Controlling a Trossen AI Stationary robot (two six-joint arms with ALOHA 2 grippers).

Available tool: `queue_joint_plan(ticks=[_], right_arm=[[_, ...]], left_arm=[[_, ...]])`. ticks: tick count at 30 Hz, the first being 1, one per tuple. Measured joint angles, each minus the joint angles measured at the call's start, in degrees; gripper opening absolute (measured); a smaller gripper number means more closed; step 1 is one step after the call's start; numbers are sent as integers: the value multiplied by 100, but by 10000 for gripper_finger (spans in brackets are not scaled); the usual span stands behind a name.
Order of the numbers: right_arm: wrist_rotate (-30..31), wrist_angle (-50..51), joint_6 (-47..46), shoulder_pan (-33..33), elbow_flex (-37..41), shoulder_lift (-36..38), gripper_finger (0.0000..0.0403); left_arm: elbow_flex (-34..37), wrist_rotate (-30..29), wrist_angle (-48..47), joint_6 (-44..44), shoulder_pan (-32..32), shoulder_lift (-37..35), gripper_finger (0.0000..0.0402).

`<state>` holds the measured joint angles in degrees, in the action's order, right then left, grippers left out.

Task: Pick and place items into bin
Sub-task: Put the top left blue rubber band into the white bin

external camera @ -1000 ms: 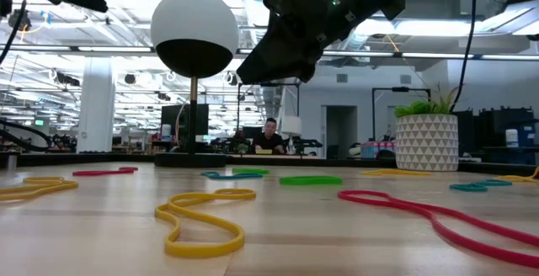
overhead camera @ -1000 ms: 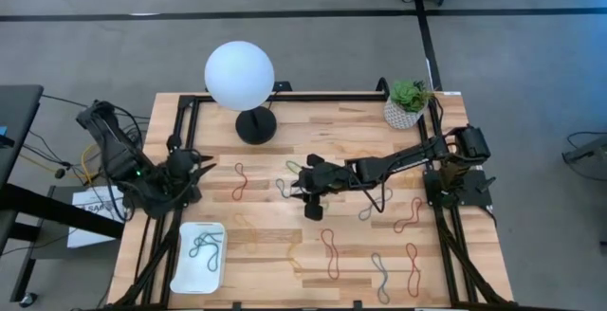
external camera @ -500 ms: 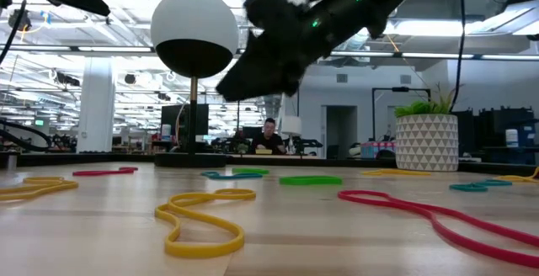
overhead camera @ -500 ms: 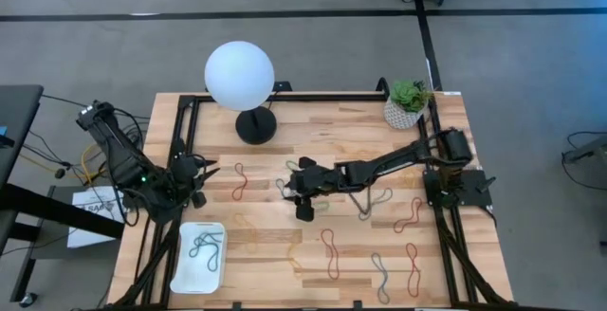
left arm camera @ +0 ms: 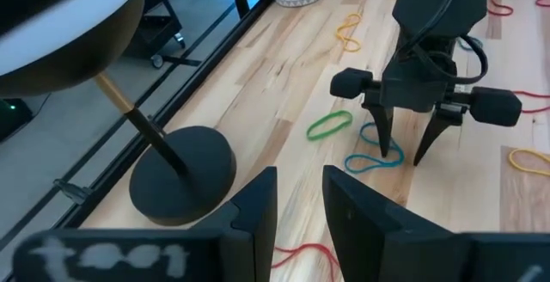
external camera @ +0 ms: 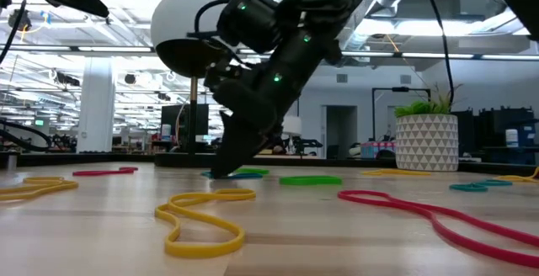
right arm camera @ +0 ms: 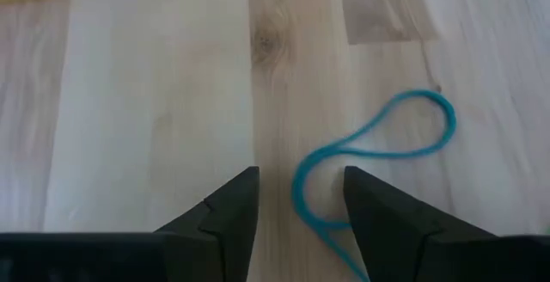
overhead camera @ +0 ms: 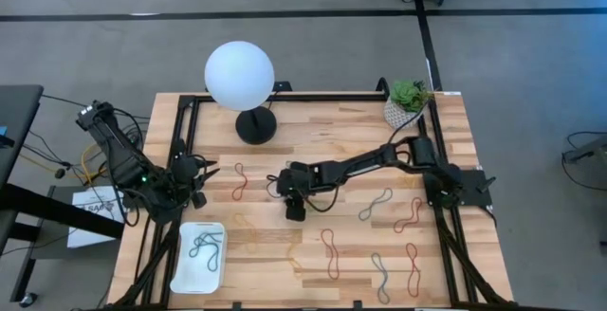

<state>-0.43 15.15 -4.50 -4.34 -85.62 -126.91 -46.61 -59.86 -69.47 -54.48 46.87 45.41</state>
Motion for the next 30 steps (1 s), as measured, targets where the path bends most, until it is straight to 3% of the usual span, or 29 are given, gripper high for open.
queue_joint_plan(ticks=[8,17,23,30], right_arm=[[45,92,-169,65,-90,-199,152],[-13,132,-580,98,-96,-278,12],[35,439,-698,-80,-270,55,5],[425,131,-100,-387,-571,809,1]], left_arm=[[0,2,0,-12,-2,-2,86],[0,2,2,-166,-2,0,86],[0,4,364,-159,-2,0,86],[-4,-2,1643,1325,-4,295,87]])
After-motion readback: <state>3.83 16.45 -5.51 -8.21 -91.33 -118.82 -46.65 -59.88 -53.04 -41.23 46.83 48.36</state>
